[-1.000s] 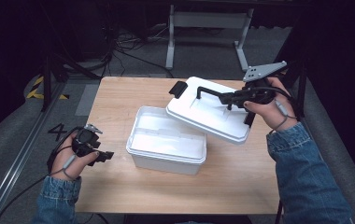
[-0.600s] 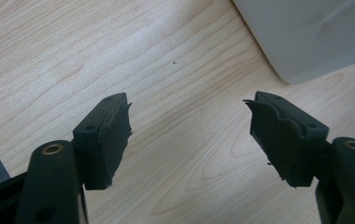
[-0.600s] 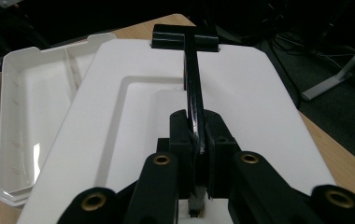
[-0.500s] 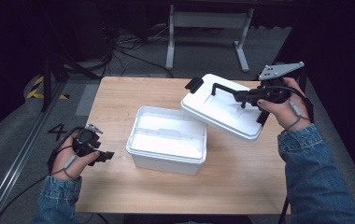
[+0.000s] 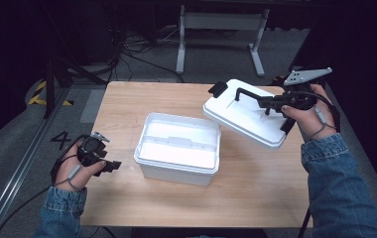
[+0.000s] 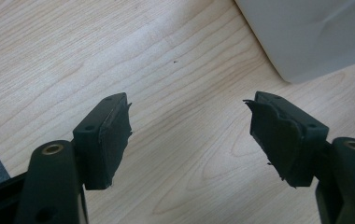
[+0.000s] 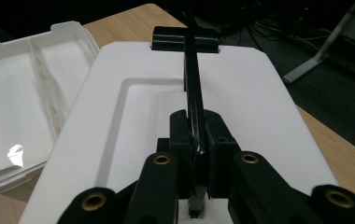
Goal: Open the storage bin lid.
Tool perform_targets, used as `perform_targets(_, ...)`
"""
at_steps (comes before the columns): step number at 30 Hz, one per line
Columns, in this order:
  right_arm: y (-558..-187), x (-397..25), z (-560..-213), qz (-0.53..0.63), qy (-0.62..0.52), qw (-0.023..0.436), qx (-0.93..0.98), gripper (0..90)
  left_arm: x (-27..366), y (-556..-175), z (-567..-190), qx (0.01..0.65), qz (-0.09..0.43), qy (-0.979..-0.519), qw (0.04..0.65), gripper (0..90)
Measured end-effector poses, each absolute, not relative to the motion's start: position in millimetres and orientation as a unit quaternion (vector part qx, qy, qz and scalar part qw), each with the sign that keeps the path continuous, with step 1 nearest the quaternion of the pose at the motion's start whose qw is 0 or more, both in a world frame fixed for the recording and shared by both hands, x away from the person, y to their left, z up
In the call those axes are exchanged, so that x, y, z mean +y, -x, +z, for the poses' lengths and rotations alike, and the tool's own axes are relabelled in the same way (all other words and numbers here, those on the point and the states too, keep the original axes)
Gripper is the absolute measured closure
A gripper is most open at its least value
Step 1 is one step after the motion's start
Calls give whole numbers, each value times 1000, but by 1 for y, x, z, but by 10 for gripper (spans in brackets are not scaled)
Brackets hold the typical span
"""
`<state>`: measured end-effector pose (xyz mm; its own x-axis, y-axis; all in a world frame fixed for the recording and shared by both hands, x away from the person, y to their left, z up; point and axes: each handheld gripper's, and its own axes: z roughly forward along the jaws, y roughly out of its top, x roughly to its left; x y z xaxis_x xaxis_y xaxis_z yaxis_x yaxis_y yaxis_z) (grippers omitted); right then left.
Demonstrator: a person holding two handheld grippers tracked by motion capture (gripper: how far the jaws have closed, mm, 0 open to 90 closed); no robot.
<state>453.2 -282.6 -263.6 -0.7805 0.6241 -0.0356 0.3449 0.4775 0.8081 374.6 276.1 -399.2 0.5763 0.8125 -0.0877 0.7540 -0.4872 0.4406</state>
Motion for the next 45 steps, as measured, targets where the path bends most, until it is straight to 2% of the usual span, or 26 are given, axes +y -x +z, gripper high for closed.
perform_targets(11, -464, -297, -279, 407, -321, 172, 838, 841, 276, -375, -400, 454, 63, -861, 222, 296)
perform_targets(19, -477, -306, -305, 387, -352, 172, 835, 841, 276, -375, -401, 456, 62, -859, 222, 296)
perform_targets(45, -482, -312, -363, 362, -400, 161, 826, 840, 275, -376, -403, 453, 61, -862, 218, 296)
